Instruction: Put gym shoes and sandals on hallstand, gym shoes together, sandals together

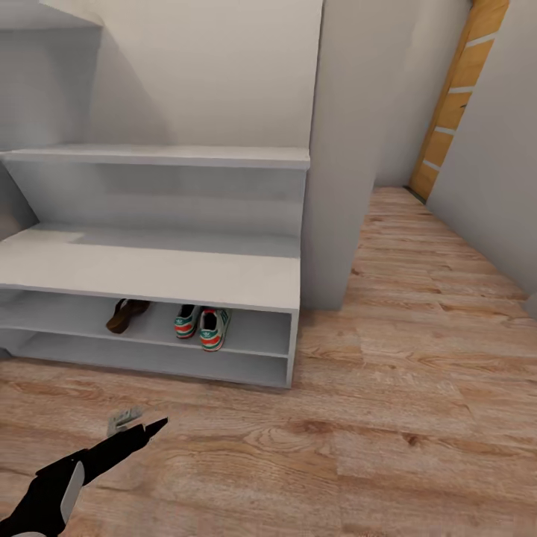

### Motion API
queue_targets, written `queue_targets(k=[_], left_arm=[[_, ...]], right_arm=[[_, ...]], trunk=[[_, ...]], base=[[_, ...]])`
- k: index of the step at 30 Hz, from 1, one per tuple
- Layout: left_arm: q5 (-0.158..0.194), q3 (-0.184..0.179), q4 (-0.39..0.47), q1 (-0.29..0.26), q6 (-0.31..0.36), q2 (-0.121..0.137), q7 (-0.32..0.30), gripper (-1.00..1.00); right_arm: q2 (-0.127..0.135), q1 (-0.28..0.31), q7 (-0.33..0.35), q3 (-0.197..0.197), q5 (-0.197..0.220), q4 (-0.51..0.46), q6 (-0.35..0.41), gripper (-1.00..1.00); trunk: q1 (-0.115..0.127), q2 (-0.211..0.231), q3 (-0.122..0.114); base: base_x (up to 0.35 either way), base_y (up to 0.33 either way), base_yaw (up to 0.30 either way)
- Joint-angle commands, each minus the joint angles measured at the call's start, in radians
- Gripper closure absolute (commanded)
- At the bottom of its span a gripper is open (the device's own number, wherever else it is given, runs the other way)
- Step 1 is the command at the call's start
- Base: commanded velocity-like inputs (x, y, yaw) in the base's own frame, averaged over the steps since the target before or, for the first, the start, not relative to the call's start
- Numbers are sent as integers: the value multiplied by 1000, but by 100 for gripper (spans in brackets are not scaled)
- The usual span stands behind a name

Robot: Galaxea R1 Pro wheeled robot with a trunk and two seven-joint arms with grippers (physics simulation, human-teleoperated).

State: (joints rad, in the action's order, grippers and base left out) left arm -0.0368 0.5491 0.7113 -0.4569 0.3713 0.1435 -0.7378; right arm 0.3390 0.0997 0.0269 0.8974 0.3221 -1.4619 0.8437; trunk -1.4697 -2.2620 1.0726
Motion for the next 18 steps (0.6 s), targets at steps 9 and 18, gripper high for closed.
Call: queue_targets(k=[9, 18], left_arm=[[0, 10, 51, 1, 0, 0, -2, -100], [0, 11, 56, 1, 0, 1, 0, -100]], right_arm=[[0, 0, -4, 0, 3, 0, 0, 100], [0, 0, -4, 0, 3, 0, 0, 100]], trunk=[[0, 0, 0], [0, 0, 0]], base=[[-293, 163, 0], [-265, 235, 0]])
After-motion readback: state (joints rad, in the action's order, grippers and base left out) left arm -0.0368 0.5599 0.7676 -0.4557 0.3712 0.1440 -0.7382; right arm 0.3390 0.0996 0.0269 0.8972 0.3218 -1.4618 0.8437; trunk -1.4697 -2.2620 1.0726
